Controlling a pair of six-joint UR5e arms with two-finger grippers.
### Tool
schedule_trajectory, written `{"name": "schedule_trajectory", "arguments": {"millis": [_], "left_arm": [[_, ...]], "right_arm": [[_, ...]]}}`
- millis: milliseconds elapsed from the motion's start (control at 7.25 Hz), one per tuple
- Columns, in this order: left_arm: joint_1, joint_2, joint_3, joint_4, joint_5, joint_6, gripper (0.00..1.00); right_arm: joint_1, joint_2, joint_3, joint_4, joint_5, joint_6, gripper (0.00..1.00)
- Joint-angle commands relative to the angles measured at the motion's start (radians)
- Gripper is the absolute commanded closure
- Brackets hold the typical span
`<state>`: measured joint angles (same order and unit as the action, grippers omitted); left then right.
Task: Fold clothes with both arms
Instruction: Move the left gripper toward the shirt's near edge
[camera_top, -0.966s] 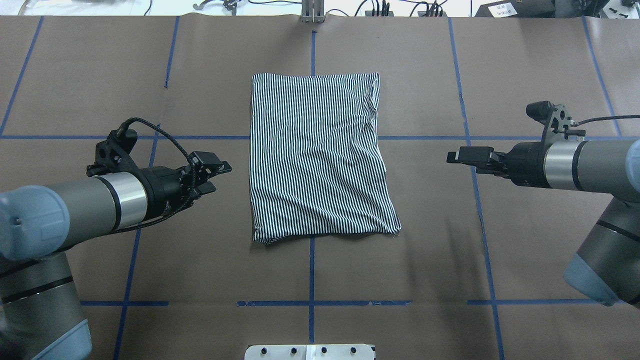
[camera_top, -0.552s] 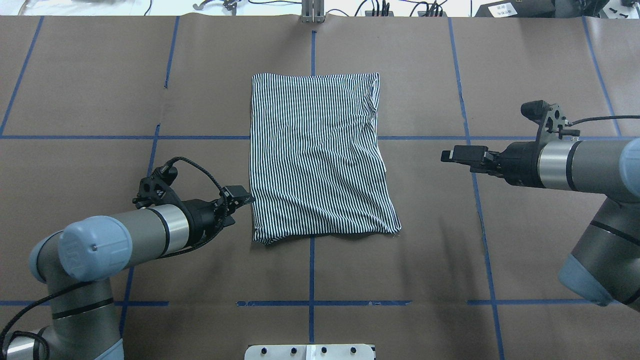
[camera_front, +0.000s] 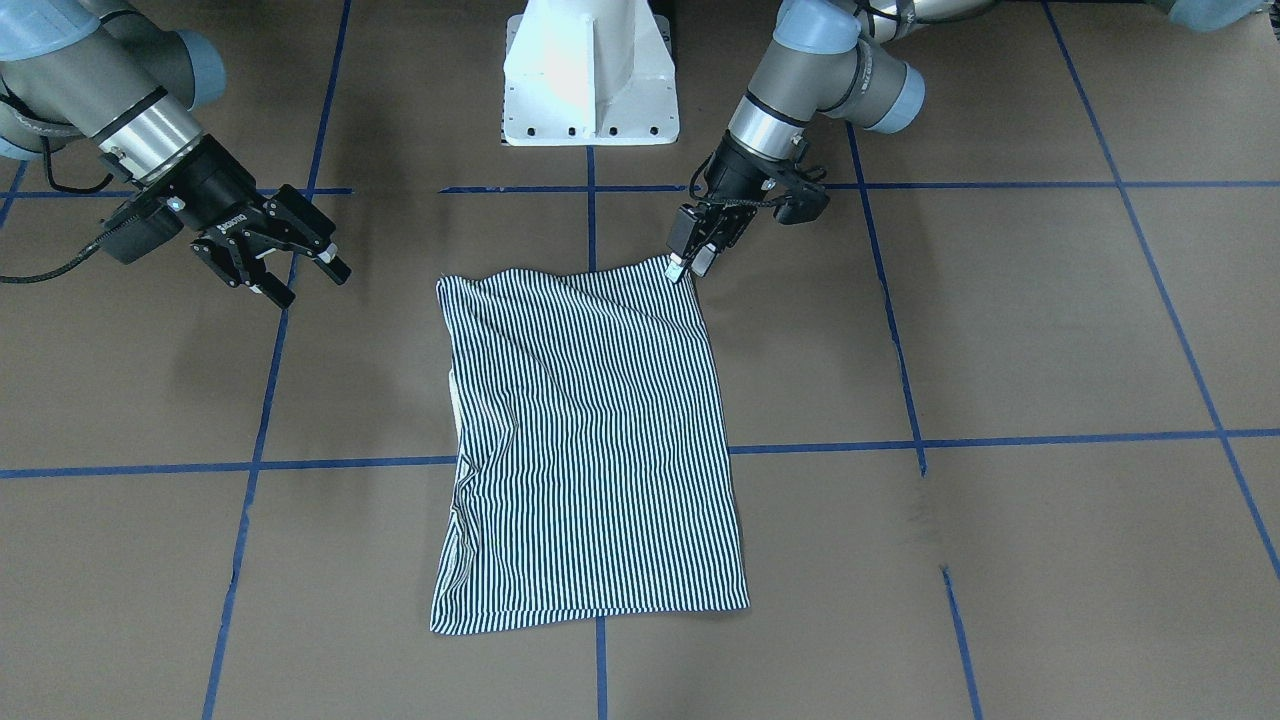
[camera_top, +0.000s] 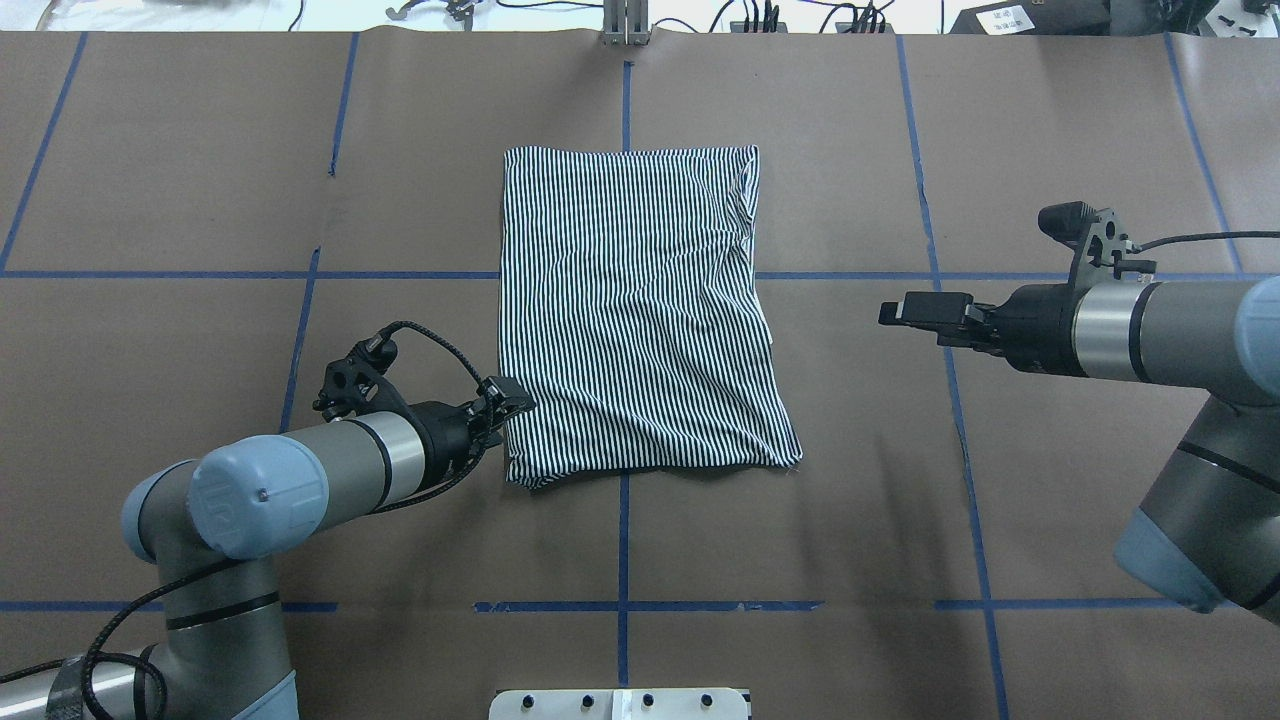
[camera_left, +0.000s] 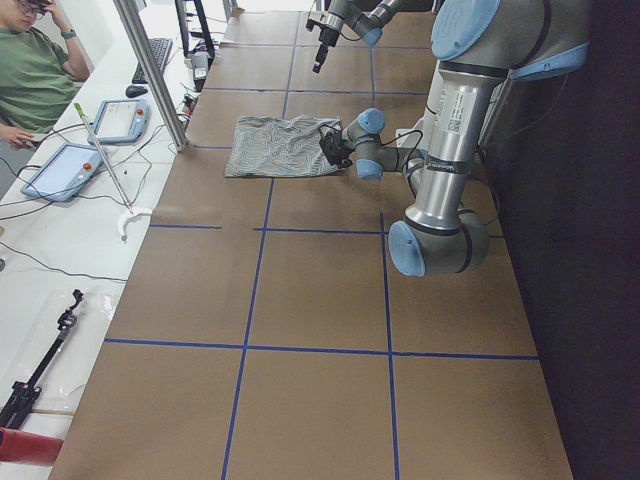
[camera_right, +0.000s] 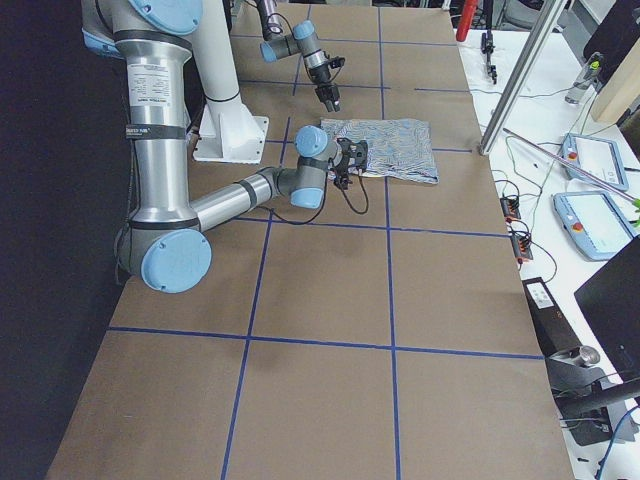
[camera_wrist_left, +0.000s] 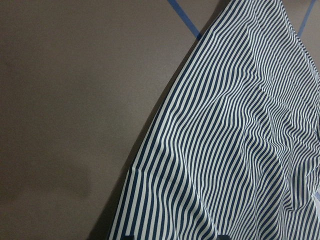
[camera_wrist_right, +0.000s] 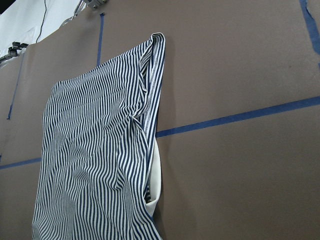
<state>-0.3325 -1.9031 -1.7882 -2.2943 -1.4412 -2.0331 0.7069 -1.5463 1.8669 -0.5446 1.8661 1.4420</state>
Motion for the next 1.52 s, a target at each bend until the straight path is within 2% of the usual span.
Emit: {"name": "schedule_trajectory", "arguments": {"millis": [0,414,1379], "left_arm": [[0.019,0.01,0.004,0.001,0.005,-0.001,0.37],[0.044,0.013,0.01,0.002,0.007,0.004,0.37],[0.079,0.016,0.02,0.007,0.025,0.008,0.35]], "right_arm": [[-0.004,0.0,0.001,0.0,-0.002,0.0,0.0],[-0.02,0.0,-0.002,-0.002,-0.03,0.0,0.0],[-0.026,0.0,0.0,0.0,-0.03,0.0,0.0]]}}
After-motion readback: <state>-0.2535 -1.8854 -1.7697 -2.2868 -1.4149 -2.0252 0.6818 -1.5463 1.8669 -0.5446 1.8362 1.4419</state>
